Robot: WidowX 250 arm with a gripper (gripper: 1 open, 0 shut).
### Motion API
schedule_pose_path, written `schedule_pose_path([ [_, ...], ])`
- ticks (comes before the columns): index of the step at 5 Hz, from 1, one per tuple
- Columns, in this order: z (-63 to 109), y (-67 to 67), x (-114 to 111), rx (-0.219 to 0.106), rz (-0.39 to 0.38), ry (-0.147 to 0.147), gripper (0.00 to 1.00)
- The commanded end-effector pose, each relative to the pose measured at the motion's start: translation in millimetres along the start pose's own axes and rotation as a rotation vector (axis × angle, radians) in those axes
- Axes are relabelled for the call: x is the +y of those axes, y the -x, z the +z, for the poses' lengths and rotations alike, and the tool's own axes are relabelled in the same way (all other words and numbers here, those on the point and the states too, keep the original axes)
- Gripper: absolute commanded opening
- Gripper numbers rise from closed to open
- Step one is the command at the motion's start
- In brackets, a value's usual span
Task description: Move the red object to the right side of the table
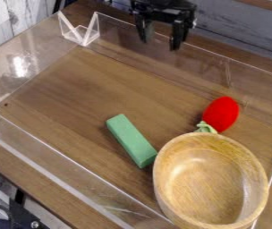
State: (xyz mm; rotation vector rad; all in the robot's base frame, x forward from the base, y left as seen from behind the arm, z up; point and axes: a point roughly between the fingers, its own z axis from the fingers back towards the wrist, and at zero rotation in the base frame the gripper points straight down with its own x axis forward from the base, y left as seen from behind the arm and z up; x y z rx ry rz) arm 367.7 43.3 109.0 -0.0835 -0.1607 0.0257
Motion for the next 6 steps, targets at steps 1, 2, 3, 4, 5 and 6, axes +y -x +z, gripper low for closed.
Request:
schedule_pose_path([
  [1,25.7,-7.1,6.8,-0.06,-0.003,-0.006,1.0],
  [2,30.2,-11.7,12.3,-0.062,0.003,0.0,1.0],
  [3,15.4,-8.5,3.5,-0.049,0.028,0.004,1.0],
  [4,1.9,-4.6,-10.3,-0.044,0.055,0.019,1.0],
  [5,0.4,-3.1,-15.6,-0.063,0.05,0.023,1.0],
  [6,1.1,-3.1,-15.4,-0.083,-0.001,0.026,1.0],
])
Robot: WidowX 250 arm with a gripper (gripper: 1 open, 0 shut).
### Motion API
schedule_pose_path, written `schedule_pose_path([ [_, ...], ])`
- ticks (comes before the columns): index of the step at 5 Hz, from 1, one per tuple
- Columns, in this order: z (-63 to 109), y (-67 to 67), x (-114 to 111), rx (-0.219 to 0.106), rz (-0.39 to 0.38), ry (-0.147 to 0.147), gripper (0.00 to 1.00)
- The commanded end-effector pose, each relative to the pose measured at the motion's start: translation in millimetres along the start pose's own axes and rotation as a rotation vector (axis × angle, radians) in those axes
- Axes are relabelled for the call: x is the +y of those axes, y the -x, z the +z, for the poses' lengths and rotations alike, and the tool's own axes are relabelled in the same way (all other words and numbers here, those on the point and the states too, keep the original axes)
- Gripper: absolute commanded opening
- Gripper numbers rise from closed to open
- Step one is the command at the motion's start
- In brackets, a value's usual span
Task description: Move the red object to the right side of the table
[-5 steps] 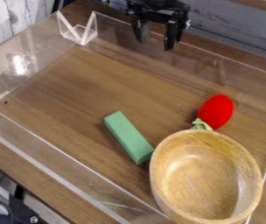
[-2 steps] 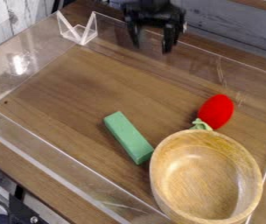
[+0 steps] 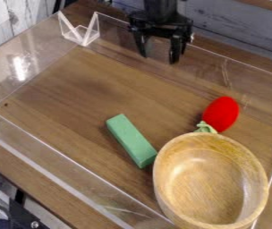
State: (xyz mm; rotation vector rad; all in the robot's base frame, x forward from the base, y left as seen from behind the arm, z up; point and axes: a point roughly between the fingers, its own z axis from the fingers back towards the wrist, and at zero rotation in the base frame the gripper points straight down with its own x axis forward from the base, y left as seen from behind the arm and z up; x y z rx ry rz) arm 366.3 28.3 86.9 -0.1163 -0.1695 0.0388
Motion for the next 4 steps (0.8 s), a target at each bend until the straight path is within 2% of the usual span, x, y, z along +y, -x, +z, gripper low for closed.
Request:
schedule_pose_path([
  [1,27.6,-9.7,-3.6,-0.093,-0.063,-0.009,1.0],
  [3,53.4,-15.6,19.2,-0.127,-0.119,-0.005,1.0],
  [4,64.1,-16.2,21.4,-0.131,-0.086,-0.02,1.0],
])
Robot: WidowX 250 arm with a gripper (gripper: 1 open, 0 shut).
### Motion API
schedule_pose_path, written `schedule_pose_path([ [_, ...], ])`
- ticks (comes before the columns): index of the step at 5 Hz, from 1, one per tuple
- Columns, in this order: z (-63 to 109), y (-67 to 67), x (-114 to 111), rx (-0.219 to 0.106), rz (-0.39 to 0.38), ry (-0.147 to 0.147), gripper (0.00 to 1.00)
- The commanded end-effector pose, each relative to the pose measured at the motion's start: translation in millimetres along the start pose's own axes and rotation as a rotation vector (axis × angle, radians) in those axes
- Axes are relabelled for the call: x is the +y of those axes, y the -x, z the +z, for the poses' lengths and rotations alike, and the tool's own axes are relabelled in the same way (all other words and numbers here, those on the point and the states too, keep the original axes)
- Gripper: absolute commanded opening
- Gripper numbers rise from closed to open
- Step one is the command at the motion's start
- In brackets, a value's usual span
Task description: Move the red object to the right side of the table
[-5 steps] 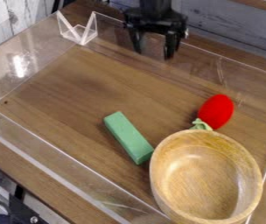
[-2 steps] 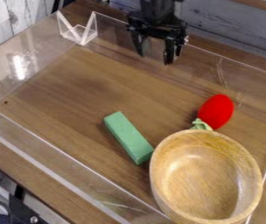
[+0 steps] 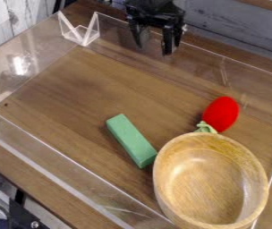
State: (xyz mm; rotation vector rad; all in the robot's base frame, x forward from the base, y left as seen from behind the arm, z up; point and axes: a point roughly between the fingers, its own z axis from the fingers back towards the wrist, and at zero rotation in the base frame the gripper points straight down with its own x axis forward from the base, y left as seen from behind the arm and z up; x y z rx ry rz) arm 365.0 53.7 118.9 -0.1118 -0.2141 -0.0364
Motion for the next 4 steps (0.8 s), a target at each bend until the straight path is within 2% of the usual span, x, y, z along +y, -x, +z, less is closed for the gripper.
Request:
schedule_pose_path([
  [1,32.2,-12.7,-1.4,-0.111,0.038,-0.028,1.0],
  [2,26.4,-11.8,-10.5,-0.098,0.024,-0.004,0.0],
  [3,20.8,-10.1,-18.7,-0.081,0.003,0.012,1.0],
  [4,13.4,-8.6,-20.2,-0.062,0.02,0.0,1.0],
])
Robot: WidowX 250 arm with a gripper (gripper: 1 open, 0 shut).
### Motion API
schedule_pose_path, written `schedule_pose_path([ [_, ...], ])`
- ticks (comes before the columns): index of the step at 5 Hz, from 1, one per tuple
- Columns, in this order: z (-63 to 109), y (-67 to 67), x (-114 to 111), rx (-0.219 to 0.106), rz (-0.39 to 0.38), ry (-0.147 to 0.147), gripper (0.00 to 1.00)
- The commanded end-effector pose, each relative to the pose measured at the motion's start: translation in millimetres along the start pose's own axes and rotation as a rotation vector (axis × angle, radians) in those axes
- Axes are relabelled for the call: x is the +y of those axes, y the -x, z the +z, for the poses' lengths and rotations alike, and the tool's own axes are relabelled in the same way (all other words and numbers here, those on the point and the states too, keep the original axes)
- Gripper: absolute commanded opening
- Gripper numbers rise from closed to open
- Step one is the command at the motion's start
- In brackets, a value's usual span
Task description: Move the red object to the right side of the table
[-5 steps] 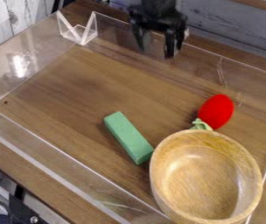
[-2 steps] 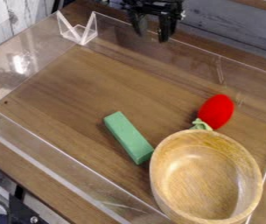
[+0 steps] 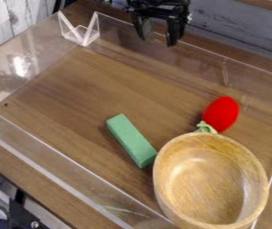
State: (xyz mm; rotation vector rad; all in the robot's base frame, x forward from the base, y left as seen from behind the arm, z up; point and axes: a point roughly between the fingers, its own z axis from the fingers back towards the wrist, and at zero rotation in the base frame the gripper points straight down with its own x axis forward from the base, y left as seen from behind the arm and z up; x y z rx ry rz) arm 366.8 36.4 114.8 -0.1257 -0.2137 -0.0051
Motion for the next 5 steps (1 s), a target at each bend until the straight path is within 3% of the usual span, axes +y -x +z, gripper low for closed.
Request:
schedule_pose_path([
  [1,9.8,-5.9,-3.4,-0.048,0.009,-0.009,1.0],
  [3,19.1,-10.1,32.5,-0.05,0.034,-0.006,1.0],
  [5,5.5,-5.3,16.7,-0.073,0.144,0.01,1.0],
])
